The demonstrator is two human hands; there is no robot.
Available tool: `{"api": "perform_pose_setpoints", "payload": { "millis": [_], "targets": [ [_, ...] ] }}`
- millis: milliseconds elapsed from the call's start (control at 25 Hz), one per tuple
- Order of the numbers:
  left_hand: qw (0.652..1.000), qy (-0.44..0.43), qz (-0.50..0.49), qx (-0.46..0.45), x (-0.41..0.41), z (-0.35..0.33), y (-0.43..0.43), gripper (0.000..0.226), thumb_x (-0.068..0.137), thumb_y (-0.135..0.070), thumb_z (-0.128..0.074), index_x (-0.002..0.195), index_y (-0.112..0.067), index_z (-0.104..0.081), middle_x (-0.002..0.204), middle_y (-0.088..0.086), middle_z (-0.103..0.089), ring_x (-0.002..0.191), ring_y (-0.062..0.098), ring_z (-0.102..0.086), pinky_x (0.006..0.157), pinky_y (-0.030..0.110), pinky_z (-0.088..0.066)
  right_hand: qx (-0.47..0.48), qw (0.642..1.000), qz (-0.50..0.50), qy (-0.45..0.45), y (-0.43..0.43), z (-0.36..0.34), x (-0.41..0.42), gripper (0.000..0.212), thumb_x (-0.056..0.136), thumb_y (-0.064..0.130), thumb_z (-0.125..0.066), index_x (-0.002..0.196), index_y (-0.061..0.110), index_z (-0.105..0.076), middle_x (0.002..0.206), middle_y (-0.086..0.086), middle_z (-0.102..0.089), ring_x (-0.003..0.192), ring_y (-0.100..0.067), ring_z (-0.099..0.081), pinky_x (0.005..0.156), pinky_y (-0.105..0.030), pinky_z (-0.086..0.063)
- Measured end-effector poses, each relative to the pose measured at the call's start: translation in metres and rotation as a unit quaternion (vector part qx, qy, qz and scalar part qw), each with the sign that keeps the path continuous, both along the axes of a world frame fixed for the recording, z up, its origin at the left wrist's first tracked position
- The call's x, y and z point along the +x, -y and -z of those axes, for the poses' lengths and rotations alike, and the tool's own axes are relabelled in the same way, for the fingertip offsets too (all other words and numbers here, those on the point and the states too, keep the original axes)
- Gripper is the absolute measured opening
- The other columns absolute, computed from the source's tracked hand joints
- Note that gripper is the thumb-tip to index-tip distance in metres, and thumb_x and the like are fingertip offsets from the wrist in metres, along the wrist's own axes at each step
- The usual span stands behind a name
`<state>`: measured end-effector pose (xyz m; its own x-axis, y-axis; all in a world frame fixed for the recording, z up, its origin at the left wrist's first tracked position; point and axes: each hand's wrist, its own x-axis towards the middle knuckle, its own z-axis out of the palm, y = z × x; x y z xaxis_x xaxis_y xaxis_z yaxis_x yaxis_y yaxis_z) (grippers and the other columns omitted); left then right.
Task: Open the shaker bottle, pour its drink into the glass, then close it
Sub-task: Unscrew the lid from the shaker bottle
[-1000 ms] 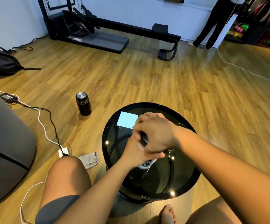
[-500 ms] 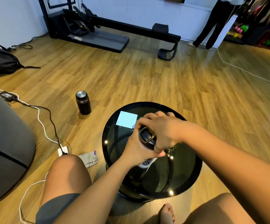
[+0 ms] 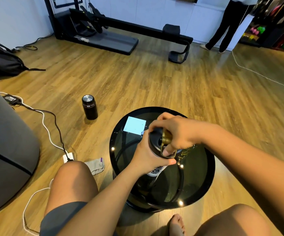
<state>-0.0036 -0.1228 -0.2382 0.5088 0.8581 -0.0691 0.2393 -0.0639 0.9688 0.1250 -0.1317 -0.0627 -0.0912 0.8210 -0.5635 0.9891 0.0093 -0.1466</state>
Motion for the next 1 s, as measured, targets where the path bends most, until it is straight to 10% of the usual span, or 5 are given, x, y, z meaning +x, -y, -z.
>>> {"api": "perform_pose_setpoints", "payload": {
  "millis": [280,400,600,840,1000],
  "targets": [
    [1.0,0.002,0.004,-0.017,0.0,0.001,-0.001,0.127,0.044,-0.052,-0.097,0.151,-0.029,-0.033,0.14,-0.006,-0.063,0.132,0.014,-0.059,0.112,0.044,-0.05,0.086,0.975,0.12,0.166,-0.003,0.011,-0.01,0.102,0.076,0.092,-0.03,0.153,0.026,-0.026,0.135,-0.015,-0.053,0.122,-0.039,-0.055,0.085,-0.048,-0.048],
    [1.0,-0.008,0.004,-0.013,0.0,0.0,0.0,0.119,0.043,-0.052,-0.096,0.145,-0.034,-0.036,0.131,-0.008,-0.067,0.122,0.011,-0.064,0.104,0.038,-0.055,0.079,0.985,0.082,0.133,-0.002,0.017,-0.011,0.094,0.077,0.077,-0.058,0.15,0.029,-0.025,0.108,-0.008,-0.054,0.098,-0.034,-0.059,0.074,-0.041,-0.049],
    [1.0,0.012,-0.002,-0.01,0.0,-0.004,0.001,0.099,0.045,-0.046,-0.096,0.129,-0.045,-0.044,0.124,-0.018,-0.066,0.112,-0.008,-0.065,0.092,0.016,-0.053,-0.041,0.999,0.006,0.016,-0.004,0.001,0.003,0.135,0.065,0.028,-0.092,0.155,0.05,0.006,0.161,-0.002,-0.033,0.143,-0.028,-0.036,0.102,-0.038,-0.043],
    [1.0,0.01,0.008,-0.005,0.001,0.002,-0.001,0.106,0.046,-0.044,-0.098,0.138,-0.039,-0.044,0.127,-0.013,-0.068,0.118,0.003,-0.066,0.1,0.029,-0.055,0.111,0.976,0.113,0.149,0.002,0.018,-0.012,0.096,0.079,0.089,-0.012,0.143,0.027,-0.046,0.139,-0.012,-0.06,0.125,-0.036,-0.056,0.084,-0.043,-0.045],
    [1.0,0.01,-0.007,0.009,0.001,0.002,0.0,0.101,0.046,-0.042,-0.098,0.127,-0.059,-0.04,0.128,-0.012,-0.065,0.118,-0.001,-0.064,0.099,0.019,-0.052,0.015,1.0,0.018,0.019,0.003,0.017,-0.011,0.059,0.075,0.051,-0.061,0.132,0.037,-0.052,0.146,0.001,-0.046,0.127,-0.031,-0.044,0.098,-0.045,-0.046]
  ]
}}
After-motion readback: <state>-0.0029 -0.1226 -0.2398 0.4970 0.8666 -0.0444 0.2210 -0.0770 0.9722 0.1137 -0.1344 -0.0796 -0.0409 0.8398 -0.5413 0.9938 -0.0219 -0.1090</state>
